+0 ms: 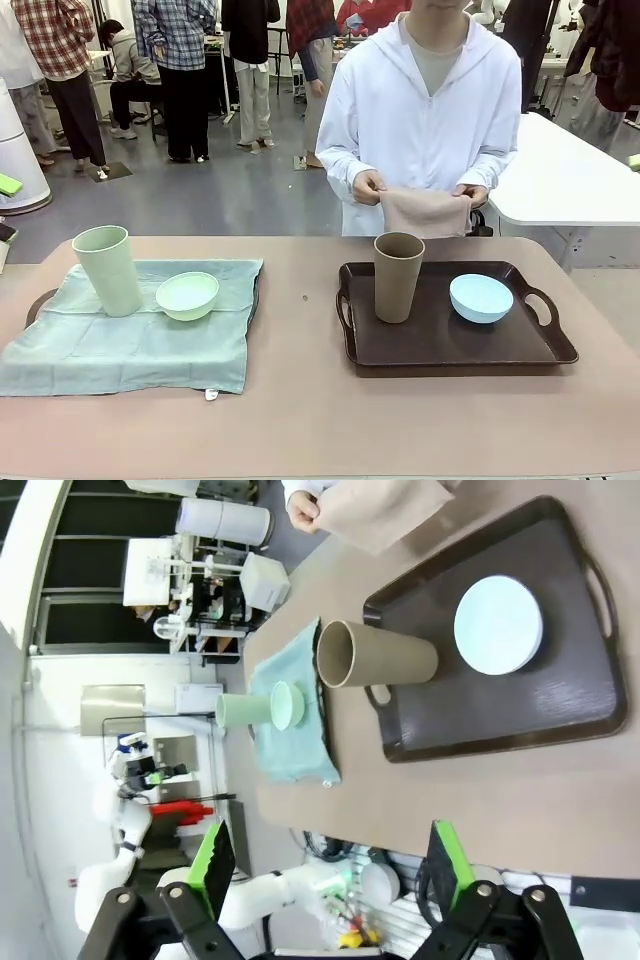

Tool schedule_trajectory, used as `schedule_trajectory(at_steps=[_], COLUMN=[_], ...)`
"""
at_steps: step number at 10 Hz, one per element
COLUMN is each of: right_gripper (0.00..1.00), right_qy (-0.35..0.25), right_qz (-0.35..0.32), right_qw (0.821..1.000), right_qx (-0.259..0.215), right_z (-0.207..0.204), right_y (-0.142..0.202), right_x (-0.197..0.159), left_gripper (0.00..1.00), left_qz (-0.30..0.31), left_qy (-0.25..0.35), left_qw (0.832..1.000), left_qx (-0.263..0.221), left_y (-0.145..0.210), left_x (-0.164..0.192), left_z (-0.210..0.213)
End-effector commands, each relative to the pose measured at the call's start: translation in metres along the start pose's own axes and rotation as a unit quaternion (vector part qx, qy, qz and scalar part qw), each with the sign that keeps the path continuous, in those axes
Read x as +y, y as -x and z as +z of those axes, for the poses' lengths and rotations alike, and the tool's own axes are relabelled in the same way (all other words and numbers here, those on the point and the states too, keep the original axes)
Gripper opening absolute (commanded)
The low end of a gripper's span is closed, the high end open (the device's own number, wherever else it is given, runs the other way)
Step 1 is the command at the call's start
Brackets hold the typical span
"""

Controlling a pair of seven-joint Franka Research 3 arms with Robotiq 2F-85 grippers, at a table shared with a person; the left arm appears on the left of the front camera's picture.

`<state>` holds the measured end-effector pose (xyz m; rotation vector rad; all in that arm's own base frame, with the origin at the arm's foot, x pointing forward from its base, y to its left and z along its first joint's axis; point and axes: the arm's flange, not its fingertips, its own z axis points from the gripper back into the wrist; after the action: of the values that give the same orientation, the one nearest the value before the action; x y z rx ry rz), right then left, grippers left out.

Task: Set up a tray with a mat and arrange the tableware.
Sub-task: Pick up the Picnic Bowl and Reusable plastic cup from the Handle tray in front of the human's position and hold them in the air.

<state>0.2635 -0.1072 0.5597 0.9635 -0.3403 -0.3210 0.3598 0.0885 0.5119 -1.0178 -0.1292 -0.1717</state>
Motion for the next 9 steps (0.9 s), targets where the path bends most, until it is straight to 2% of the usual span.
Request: schedule_trajectory(at_steps=[1,3,5,7,9], right_gripper=[1.00,1.00,1.00,1.00,1.00], right_qy=[-0.081,-0.155,-0.169,-0.152,-0.169], right_qz=[-0.036,-0.080,-0.106,-0.105,-0.113], right_qw=[0.994,0.982,0.977,0.979,0.976], right_qx=[0.056,0.079,0.076,0.090,0.074], right_z=[0.041,0.082,0.098,0.089,0.102], right_y=[-0.022,-0.034,-0.041,-0.041,-0.032], right_x=[-0.032,-0.066,-0.085,-0.088,-0.093], left_gripper=[1.00,1.00,1.00,1.00,1.00], left_qz=[0.026,0.050,0.057,0.054,0.068], left_qy=[0.028,0.054,0.070,0.068,0.059], left_qw=[0.999,0.997,0.995,0.995,0.995], left_qx=[-0.028,-0.028,-0.039,-0.057,-0.039], left_y=[0.019,0.035,0.037,0.039,0.046], left_x=[0.014,0.033,0.042,0.039,0.044], left_z=[0.020,0.041,0.055,0.060,0.055])
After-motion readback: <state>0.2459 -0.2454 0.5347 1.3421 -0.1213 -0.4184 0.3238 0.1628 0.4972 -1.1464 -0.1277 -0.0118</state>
